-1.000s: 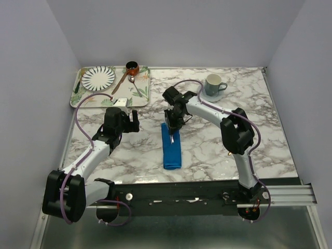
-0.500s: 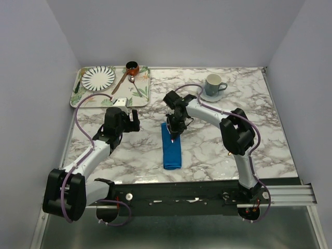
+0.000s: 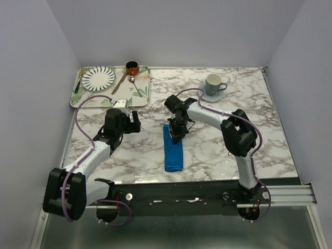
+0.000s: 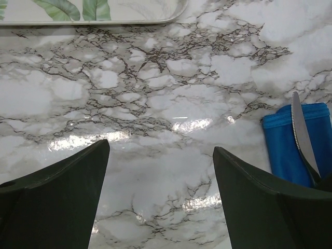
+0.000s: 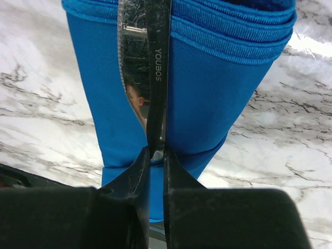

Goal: Fold the napkin into a case and place the utensils inside
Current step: Insert the knife into the folded napkin, then pick up the knife from the folded napkin, then insert the knife into the folded napkin.

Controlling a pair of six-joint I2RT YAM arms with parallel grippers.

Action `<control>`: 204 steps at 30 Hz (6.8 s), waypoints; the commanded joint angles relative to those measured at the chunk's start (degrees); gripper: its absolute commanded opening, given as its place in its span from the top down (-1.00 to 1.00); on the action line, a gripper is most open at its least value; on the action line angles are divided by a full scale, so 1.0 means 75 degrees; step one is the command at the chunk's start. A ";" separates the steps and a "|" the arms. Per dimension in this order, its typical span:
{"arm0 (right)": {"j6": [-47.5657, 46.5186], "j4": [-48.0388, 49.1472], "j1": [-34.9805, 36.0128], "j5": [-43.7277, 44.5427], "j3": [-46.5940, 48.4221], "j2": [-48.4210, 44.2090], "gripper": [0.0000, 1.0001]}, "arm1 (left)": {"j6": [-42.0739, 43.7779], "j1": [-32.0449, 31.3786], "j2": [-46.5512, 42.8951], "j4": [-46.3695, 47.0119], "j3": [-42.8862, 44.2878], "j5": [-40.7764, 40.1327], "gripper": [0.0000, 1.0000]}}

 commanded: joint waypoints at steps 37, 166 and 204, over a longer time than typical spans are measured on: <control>-0.4298 0.0284 -0.3118 -0.5090 0.0134 -0.0195 -0.03 | 0.0400 -0.0061 0.6073 -0.0764 0.5642 0.7817 0.17; -0.3275 0.1774 -0.3187 -0.4086 -0.1153 -0.1412 -0.30 | 0.2181 -0.0155 0.5070 -0.3051 0.5728 0.5874 -0.11; -0.2831 0.1293 -0.5567 -0.2291 -0.3957 -0.3371 0.03 | 0.7743 -0.1115 0.8221 -0.7011 1.0273 0.4174 0.33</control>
